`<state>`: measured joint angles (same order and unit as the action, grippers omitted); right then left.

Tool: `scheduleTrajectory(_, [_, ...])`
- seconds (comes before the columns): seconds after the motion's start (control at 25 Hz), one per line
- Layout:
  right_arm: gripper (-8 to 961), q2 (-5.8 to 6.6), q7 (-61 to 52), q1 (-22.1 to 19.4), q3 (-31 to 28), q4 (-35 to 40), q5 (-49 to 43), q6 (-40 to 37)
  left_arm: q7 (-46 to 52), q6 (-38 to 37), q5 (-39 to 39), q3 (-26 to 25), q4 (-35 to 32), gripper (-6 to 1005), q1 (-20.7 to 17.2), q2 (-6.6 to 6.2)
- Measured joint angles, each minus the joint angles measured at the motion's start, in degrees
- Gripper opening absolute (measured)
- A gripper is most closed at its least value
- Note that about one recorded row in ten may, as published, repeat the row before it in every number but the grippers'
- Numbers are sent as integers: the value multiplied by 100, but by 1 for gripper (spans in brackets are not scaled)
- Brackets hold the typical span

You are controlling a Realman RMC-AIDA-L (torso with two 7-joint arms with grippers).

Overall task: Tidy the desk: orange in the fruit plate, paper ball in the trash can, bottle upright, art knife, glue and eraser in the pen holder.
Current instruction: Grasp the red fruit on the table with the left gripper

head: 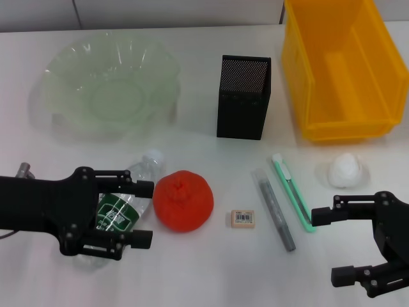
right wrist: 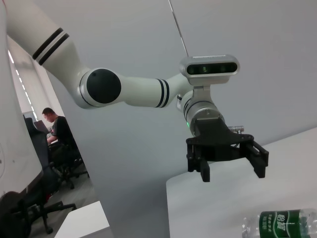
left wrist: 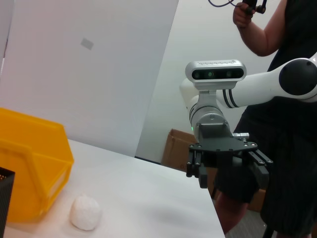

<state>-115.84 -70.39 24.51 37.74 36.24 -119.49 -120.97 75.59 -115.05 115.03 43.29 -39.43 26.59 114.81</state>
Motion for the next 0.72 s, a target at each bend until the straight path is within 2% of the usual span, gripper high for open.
scheduleTrajectory(0.4, [817,-15,0,-71,-27,1,5,2,275,34,55,4,-148,779,171,16])
scheduleTrajectory(0.52, [815,3,0,-146,-152,6,6,58,419,191,85,4,-293,778,215,59])
scheduleTrajectory(0.56, [814,21,0,-179,-248,6,5,80,621,492,263,3,-540,778,289,172])
scheduleTrajectory(0.6, [814,21,0,-179,-248,6,5,80,621,492,263,3,-540,777,289,172])
scheduleTrajectory(0.64, [813,43,0,-251,-472,4,2,130,853,785,621,17,-833,777,462,321])
scheduleTrajectory(0.68, [812,43,0,-251,-472,4,2,130,853,785,621,17,-833,777,462,321])
scheduleTrajectory(0.72, [812,53,-1,-343,-716,-2,0,201,923,844,743,38,-900,776,546,360])
